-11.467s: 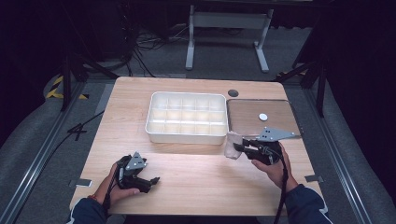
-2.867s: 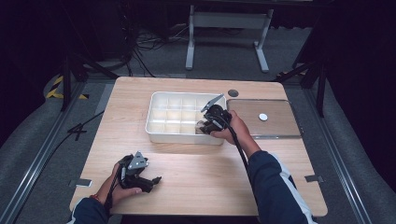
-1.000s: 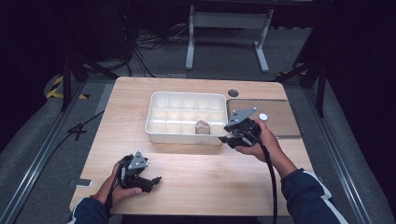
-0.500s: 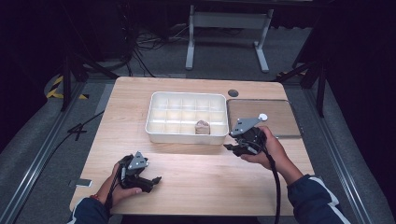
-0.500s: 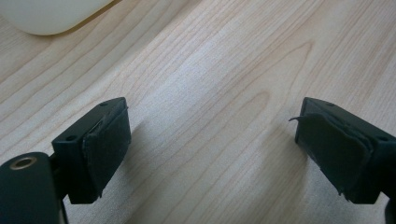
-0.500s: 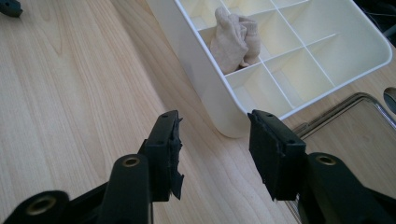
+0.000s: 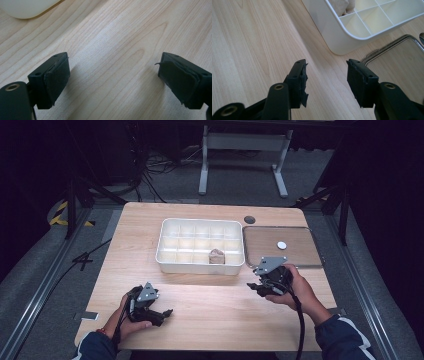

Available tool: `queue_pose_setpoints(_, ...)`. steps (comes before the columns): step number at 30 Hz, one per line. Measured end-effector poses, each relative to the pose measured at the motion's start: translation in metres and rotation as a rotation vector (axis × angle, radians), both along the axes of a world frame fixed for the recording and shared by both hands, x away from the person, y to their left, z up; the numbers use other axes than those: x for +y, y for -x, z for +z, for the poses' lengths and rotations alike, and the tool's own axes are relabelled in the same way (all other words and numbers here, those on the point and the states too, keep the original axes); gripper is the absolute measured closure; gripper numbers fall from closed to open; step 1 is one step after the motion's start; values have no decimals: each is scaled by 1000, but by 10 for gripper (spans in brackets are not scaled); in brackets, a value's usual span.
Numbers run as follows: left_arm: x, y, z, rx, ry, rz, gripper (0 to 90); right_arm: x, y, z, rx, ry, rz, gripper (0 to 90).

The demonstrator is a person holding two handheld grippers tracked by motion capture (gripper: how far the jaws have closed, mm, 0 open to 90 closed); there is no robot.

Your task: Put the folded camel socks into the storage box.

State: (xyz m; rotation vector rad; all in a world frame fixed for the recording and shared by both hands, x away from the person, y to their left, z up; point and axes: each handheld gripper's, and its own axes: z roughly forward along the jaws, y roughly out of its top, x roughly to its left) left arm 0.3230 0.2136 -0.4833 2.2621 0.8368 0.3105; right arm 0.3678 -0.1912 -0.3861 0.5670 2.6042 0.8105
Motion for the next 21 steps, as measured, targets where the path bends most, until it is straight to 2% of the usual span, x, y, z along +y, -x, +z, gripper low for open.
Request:
queue_pose_setpoints(9, 0, 0, 0, 0, 0, 0, 108, -13, 10, -11, 1, 16, -13, 491)
queue_pose_setpoints(21, 0, 0, 0, 0, 0, 0, 108, -33, 17, -25, 17, 6, -56, 475)
